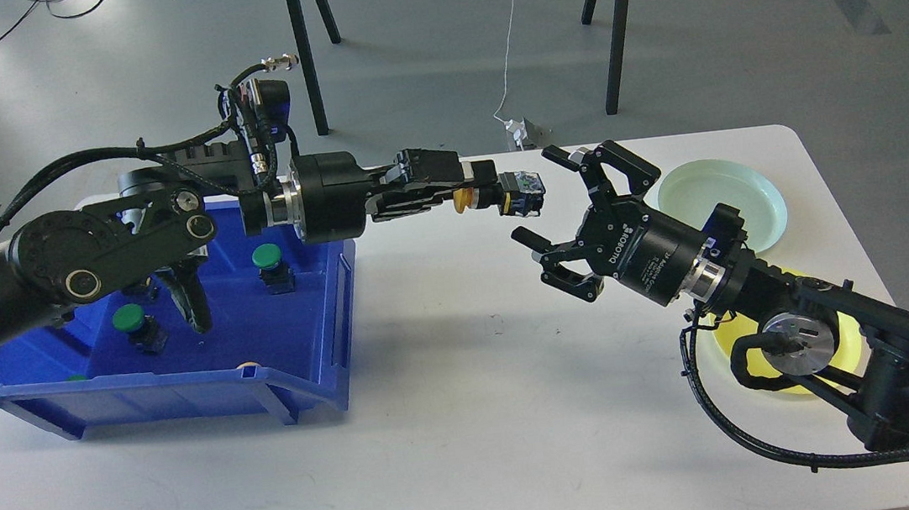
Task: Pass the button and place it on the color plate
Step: 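Close the right gripper on the button held by the left gripper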
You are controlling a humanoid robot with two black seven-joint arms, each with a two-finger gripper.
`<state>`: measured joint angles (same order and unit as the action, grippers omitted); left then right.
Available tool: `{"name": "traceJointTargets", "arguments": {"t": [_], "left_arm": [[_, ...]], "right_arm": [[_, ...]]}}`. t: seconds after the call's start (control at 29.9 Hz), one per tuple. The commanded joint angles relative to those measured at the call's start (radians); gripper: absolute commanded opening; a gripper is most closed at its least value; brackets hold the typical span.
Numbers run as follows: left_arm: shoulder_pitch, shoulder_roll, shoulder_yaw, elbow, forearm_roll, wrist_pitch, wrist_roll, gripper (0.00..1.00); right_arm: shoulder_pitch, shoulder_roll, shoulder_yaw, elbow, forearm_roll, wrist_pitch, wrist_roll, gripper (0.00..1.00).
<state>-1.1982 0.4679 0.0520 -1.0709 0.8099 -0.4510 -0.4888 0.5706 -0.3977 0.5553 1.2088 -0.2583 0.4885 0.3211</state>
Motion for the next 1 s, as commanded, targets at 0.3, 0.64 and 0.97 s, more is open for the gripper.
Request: {"name": "traceJointTargets", "arguments": {"t": [0.3, 0.64, 0.97], "left_arm": [[0.0, 0.001, -0.001, -0.001, -0.002, 0.0, 0.0, 0.27], [0.0, 0.001, -0.001, -0.001, -0.002, 0.0, 0.0, 0.27], [0.0, 0.0, -0.001, -0.001, -0.006, 0.0, 0.0, 0.27]], "right_arm": [[0.011, -0.01, -0.023, 0.001, 0.005, 0.0, 0.001, 0.98], [0.012, -0.013, -0.023, 0.006, 0.007, 0.0, 0.004, 0.98], [0.012, -0.026, -0.023, 0.008, 0.014, 0.0, 0.016, 0.98]]}}
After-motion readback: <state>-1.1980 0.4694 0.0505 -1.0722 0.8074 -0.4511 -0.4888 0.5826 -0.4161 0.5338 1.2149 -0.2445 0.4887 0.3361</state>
